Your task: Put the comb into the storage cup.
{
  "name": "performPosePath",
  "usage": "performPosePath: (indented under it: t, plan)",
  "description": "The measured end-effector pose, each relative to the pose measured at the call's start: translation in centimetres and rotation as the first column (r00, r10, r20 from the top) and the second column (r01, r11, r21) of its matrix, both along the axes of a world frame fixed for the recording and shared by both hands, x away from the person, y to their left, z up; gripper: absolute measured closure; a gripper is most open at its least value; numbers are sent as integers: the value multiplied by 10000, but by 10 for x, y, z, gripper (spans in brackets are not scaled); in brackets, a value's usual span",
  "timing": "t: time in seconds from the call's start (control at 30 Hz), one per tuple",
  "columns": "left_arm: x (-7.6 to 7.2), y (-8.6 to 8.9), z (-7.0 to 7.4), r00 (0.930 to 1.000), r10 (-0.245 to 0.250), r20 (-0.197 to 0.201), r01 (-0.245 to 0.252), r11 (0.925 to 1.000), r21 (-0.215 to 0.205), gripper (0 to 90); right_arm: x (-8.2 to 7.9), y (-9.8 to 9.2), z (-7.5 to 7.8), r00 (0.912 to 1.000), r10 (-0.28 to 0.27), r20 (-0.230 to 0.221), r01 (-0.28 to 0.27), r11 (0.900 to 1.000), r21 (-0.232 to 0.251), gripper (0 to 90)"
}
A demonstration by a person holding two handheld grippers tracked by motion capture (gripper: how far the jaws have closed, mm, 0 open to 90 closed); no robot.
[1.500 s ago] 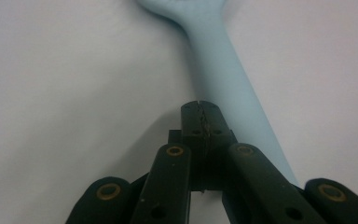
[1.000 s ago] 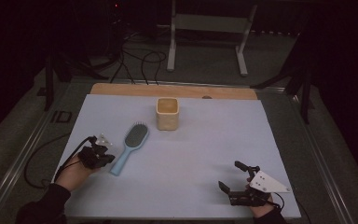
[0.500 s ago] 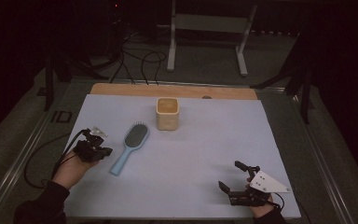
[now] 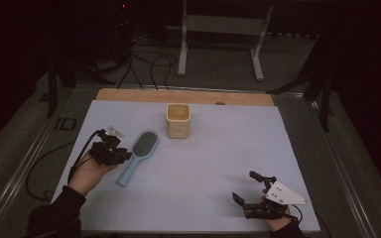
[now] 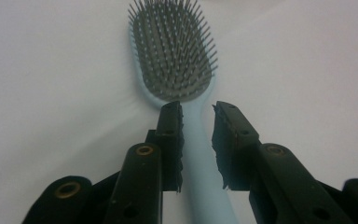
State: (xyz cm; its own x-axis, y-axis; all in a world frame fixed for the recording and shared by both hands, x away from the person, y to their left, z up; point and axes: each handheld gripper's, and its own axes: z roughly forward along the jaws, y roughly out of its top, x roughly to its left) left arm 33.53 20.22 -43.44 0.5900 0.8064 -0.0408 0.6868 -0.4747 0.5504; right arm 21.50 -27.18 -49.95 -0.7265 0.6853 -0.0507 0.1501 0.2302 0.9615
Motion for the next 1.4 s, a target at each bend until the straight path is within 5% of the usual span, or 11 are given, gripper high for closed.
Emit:
performPosePath:
  t: [0.33,0.47,0.57,0.7,0.97,1.4]
  plan:
    - [15,-13,-4,9985,513,-179,-511,9987,63,507,0,0,0,10000,25,-1,-25,10000,-12,88]
    - [20,-18,-11,9965,712,-428,-705,9974,176,373,0,0,0,10000,29,-26,-29,10000,-1,88]
    - [24,-19,-18,9943,771,-736,-764,9970,130,160,0,1,-1,10000,62,-29,-62,10000,-36,88]
    - [27,-20,-28,9894,991,-1066,-956,9947,369,48,0,1,-1,10000,63,-27,-63,10000,-38,88]
    - [29,-23,-46,9792,1137,-1678,-987,9906,951,30,0,1,-1,10000,66,-70,-66,10000,-56,88]
    - [37,-27,-60,9647,1423,-2216,-1198,9865,1120,245,0,1,-1,10000,67,-67,-67,10000,-51,88]
